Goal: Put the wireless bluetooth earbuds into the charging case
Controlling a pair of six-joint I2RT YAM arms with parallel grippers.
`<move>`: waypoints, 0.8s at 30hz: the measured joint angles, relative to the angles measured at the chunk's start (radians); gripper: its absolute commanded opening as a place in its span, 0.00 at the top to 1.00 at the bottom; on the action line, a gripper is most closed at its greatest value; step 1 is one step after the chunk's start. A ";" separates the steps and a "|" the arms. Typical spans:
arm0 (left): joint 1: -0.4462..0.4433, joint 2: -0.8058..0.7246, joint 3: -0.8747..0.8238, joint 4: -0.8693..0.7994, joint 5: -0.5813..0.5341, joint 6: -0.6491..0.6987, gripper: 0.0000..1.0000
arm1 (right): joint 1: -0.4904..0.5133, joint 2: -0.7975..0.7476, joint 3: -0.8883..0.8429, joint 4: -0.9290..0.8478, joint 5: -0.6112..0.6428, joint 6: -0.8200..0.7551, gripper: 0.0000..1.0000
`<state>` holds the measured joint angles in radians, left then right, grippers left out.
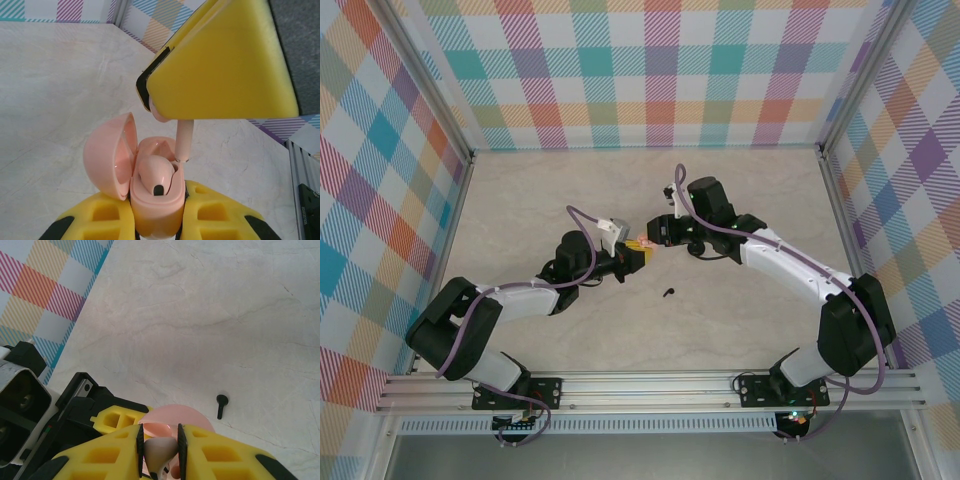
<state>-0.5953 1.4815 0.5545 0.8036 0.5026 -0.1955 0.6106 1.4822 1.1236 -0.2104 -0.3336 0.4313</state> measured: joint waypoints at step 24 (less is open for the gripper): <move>0.000 -0.019 0.004 -0.023 -0.006 -0.003 0.87 | 0.014 0.016 0.000 -0.002 0.024 -0.003 0.74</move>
<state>-0.5953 1.4628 0.5583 0.7807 0.4961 -0.1986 0.6247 1.4979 1.1236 -0.2119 -0.3099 0.4286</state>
